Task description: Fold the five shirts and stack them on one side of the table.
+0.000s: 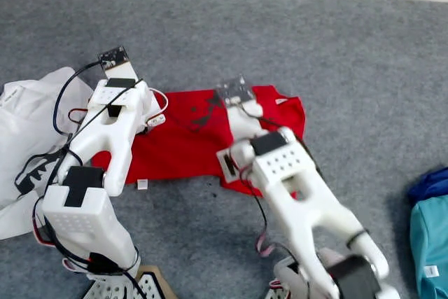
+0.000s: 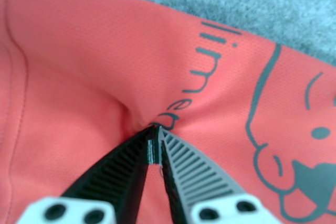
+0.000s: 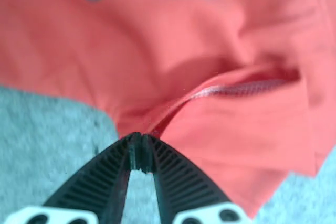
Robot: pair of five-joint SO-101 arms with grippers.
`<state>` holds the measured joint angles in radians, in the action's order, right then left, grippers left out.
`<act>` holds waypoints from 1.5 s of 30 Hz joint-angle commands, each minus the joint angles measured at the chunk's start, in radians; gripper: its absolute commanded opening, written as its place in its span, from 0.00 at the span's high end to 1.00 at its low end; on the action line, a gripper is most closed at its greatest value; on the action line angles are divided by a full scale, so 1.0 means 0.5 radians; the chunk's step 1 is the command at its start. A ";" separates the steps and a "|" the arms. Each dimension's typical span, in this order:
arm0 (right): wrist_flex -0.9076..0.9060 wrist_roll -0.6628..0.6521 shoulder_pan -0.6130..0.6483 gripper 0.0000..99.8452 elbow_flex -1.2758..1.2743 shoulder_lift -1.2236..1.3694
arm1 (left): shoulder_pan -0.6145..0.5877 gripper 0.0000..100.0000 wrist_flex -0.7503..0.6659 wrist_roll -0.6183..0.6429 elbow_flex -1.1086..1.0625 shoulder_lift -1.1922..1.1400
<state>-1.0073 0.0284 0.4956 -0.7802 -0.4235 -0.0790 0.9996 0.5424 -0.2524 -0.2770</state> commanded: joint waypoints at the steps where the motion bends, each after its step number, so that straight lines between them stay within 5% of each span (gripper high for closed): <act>1: -0.017 -0.129 0.023 0.99 -0.198 -0.275 | -0.017 0.99 -0.018 0.006 0.072 0.011; 14: -0.069 -0.187 -0.173 0.96 -0.100 -0.904 | -0.017 0.99 -0.018 0.006 0.069 0.011; 32: 0.554 -0.187 -0.244 0.99 0.526 0.747 | -0.017 0.99 -0.043 0.006 0.066 0.011; 45: 0.345 -0.187 -0.262 0.99 0.290 0.646 | -0.017 0.99 -0.040 0.006 0.066 0.011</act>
<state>-0.8048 -0.0545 0.3744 -0.6130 -0.0292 -0.0790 0.9904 0.5424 -0.2524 -0.2770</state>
